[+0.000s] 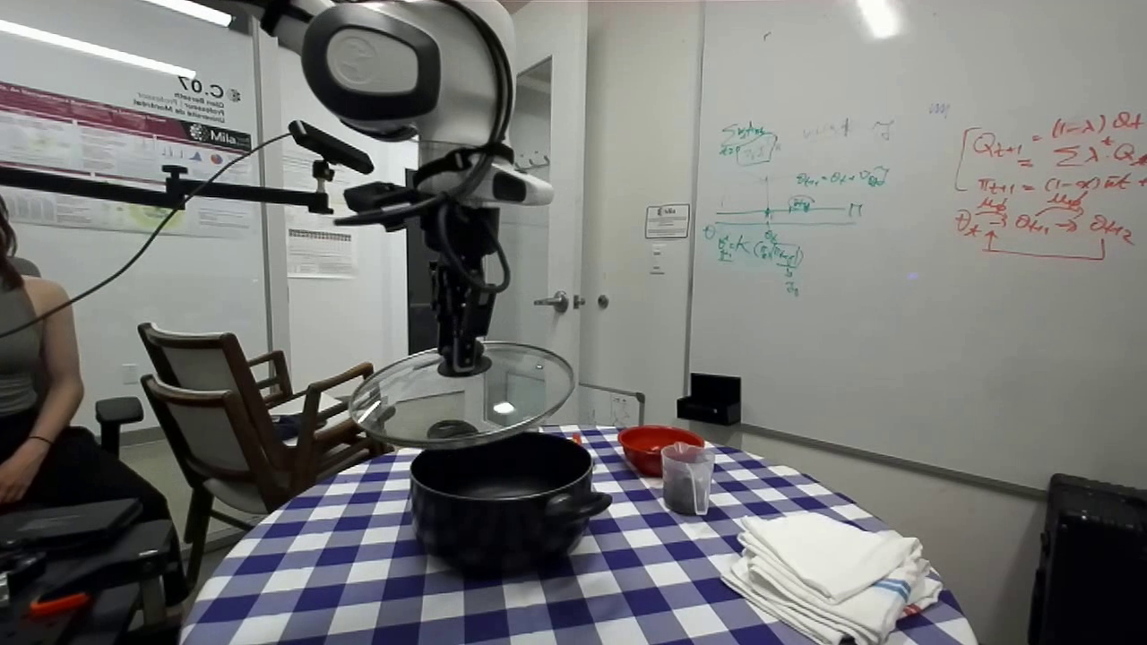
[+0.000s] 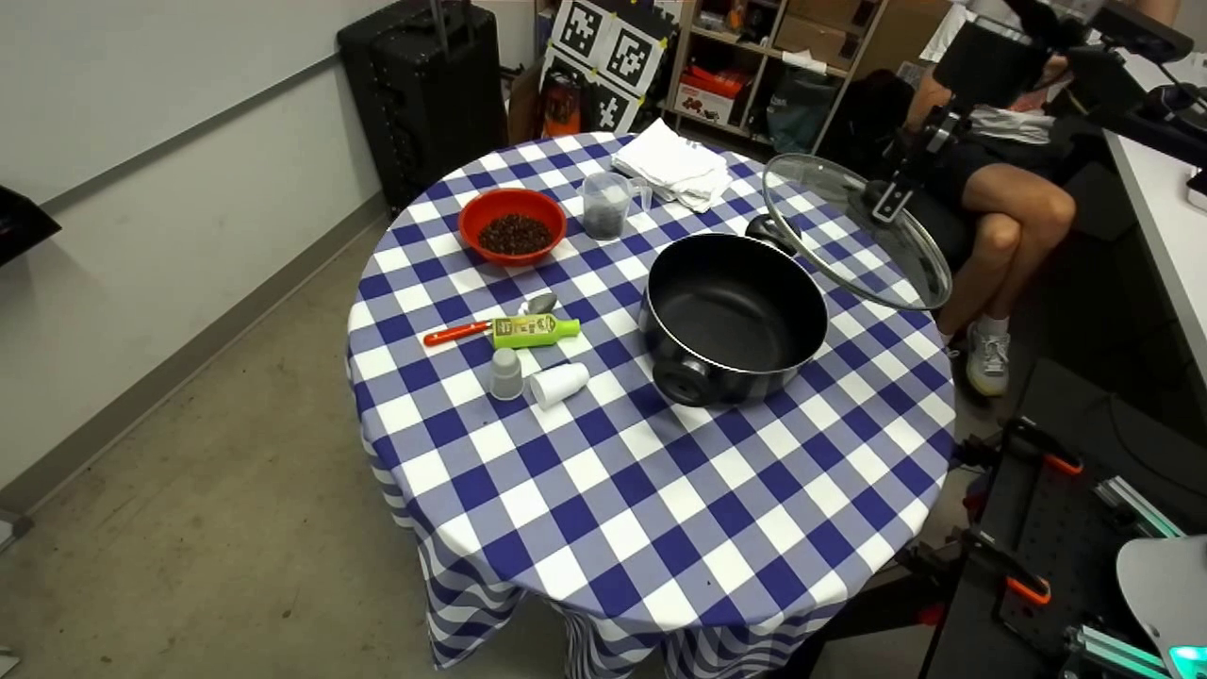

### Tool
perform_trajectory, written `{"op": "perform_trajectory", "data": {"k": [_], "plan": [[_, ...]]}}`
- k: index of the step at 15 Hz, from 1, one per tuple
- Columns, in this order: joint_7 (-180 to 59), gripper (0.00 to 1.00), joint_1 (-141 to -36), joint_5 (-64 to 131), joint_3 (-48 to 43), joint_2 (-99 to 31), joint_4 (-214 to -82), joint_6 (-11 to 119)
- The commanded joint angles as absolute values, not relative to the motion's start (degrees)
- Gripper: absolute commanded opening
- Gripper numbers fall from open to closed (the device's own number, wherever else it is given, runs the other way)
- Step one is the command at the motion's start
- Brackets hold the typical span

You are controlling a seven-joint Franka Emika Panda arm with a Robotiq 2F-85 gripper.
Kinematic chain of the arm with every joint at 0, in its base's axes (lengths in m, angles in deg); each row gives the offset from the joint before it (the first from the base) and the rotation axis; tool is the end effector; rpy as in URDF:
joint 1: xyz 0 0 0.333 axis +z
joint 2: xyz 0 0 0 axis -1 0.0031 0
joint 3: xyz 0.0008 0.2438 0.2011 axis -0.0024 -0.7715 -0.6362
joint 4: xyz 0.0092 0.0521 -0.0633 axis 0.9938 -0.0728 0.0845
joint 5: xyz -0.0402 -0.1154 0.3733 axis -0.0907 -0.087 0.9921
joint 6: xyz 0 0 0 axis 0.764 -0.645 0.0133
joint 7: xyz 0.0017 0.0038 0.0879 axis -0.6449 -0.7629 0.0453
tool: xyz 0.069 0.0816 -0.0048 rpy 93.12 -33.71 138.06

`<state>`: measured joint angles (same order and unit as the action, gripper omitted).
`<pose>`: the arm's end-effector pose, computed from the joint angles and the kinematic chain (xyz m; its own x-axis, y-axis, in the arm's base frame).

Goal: Remove the lid from the pot and put it on the table

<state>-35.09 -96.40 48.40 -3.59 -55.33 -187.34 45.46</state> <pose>0.4934 -0.0732 0.3826 0.9974 0.0648 0.0314 0.0693 -0.9824 -0.1735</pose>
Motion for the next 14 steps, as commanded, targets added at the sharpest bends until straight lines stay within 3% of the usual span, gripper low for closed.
{"op": "perform_trajectory", "data": {"k": [1,8,14], "plan": [[-40.98,0.25,-96.61,47.23,-1.2,-61.91,-196.81,49.48],[-43.38,0.25,-99.15,47.3,3.76,-59.31,-204.58,56.26],[-39.14,0.25,-102.06,50.18,8.36,-50.45,-202.21,61.45]]}}
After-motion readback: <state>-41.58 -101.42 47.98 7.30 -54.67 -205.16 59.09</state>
